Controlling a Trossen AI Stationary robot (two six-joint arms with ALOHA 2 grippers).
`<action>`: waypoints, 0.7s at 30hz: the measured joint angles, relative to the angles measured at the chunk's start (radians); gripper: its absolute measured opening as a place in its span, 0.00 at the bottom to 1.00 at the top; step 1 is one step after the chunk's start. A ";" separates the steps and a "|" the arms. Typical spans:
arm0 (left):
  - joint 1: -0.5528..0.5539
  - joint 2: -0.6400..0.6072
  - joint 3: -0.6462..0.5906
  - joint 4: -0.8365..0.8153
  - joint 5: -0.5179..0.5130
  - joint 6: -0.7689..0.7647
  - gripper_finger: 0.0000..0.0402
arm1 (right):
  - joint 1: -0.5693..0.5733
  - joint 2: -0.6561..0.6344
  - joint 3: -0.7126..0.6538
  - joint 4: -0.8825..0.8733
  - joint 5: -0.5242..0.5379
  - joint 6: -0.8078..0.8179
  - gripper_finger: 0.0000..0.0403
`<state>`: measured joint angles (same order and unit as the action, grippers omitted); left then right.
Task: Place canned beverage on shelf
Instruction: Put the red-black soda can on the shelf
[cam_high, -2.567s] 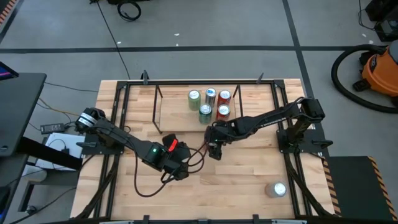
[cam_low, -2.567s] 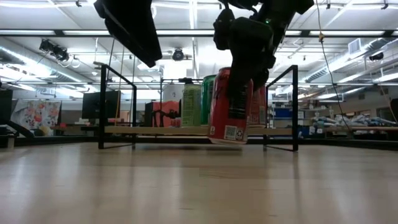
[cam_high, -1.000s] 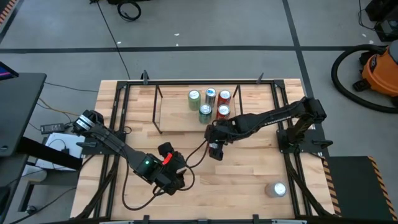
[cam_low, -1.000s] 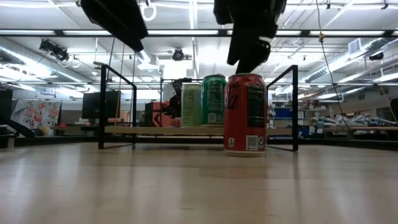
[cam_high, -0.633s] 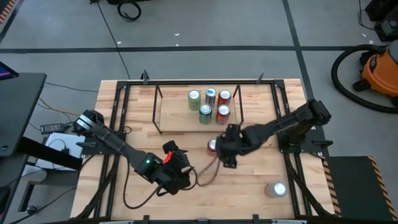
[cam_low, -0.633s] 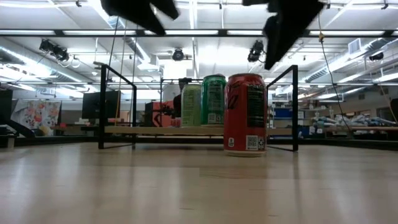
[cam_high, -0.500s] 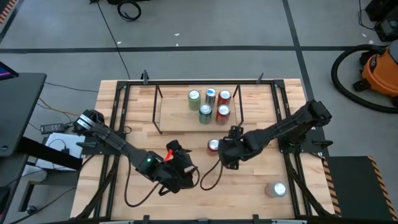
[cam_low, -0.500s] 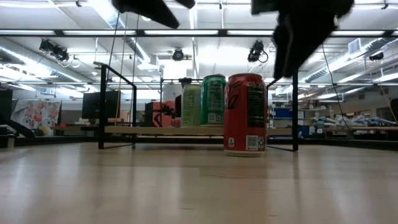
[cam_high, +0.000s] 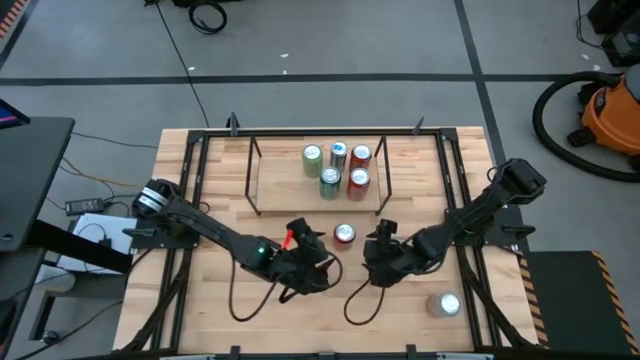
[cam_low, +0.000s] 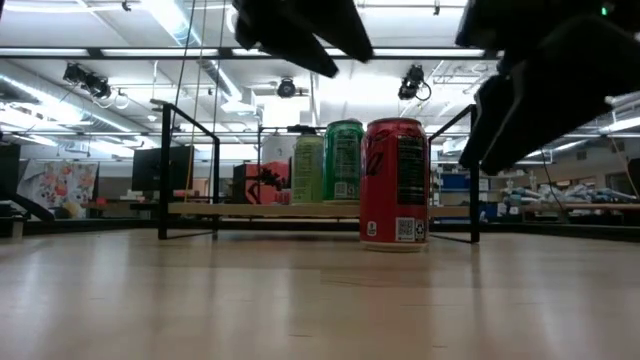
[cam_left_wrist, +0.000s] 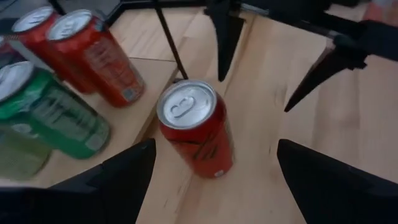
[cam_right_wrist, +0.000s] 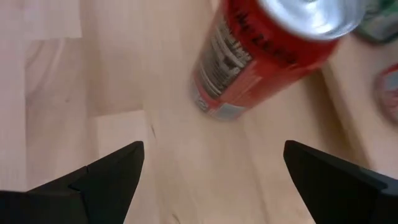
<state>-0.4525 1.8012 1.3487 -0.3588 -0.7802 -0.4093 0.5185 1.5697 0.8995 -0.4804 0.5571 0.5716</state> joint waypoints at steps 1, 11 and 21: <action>0.008 0.012 0.000 0.013 0.004 0.021 0.87 | 0.002 -0.001 -0.025 0.040 0.000 0.001 0.98; 0.136 0.033 0.000 0.090 0.309 0.036 0.87 | -0.029 -0.003 -0.227 0.490 0.012 -0.077 0.98; 0.152 0.033 0.000 0.098 0.315 0.137 0.87 | -0.051 -0.002 -0.266 0.670 -0.009 -0.149 0.98</action>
<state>-0.3008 1.8339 1.3487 -0.2609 -0.4656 -0.2726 0.4675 1.5673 0.6338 0.1896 0.5478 0.4221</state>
